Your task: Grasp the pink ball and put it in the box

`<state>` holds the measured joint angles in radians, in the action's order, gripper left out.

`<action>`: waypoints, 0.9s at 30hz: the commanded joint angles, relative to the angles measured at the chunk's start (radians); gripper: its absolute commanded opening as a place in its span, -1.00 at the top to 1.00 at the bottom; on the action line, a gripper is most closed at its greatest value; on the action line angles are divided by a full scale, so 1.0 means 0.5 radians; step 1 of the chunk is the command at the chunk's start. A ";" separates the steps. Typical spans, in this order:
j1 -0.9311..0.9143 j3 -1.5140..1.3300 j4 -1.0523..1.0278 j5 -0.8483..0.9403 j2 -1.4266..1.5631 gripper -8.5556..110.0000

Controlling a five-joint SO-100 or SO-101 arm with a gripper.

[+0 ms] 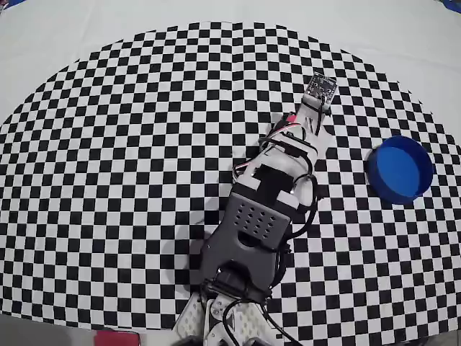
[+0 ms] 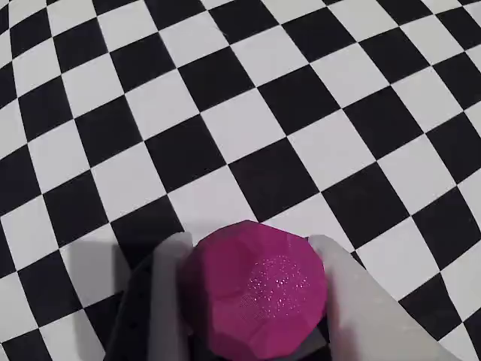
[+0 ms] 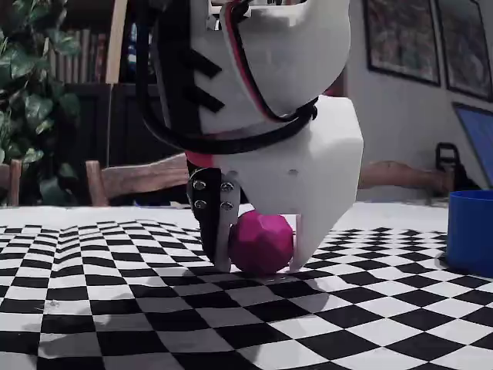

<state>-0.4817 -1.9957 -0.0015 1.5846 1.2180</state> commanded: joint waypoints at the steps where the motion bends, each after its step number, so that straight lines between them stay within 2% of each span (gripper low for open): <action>1: -0.003 -0.028 -0.003 0.012 0.212 0.85; 27: -0.064 -0.607 -0.003 0.012 1.144 0.85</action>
<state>-0.5016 -2.2856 -0.0015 1.5846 1.7012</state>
